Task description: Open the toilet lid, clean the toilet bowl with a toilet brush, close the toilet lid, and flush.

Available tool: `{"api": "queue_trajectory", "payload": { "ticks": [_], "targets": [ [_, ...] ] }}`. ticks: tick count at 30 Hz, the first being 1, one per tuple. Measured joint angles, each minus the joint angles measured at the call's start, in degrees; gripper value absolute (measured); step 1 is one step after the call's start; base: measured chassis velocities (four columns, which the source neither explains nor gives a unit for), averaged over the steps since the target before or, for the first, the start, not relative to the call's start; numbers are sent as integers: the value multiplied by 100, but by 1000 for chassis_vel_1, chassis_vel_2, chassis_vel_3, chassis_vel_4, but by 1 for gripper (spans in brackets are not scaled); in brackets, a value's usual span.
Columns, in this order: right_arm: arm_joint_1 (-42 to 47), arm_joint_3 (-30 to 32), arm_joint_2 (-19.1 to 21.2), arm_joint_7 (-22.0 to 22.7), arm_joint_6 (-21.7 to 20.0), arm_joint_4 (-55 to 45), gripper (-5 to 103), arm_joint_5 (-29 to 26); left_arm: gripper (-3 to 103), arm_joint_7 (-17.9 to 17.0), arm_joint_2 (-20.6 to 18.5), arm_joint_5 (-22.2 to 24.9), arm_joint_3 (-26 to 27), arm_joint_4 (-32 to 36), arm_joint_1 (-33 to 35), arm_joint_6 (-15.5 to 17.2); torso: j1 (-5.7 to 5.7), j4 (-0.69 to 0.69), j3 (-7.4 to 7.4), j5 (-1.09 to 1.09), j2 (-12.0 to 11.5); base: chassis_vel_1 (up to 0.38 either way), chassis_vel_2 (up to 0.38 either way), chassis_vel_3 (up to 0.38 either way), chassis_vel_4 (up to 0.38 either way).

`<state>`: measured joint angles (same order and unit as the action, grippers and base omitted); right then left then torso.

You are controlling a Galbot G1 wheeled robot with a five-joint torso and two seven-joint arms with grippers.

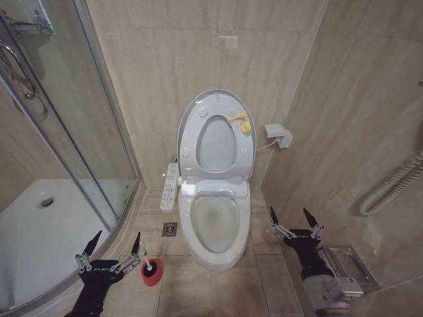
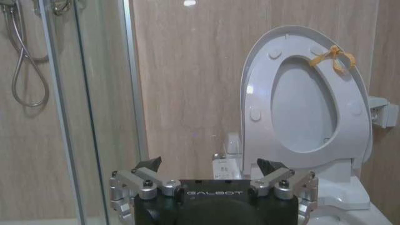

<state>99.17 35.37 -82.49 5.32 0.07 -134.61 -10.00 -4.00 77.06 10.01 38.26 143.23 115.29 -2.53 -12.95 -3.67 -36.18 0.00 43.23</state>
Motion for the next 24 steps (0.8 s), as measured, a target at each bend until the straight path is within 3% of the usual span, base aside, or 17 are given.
{"api": "queue_trajectory", "payload": {
  "ticks": [24],
  "targets": [
    [0, 0, 0, 0, 0, 0, 100, 0, 100, 0, 0, 0, 0, 0, 0, 0, 0, 0, 0, 0, 0, 0, 0, 0, 0]
  ]
}}
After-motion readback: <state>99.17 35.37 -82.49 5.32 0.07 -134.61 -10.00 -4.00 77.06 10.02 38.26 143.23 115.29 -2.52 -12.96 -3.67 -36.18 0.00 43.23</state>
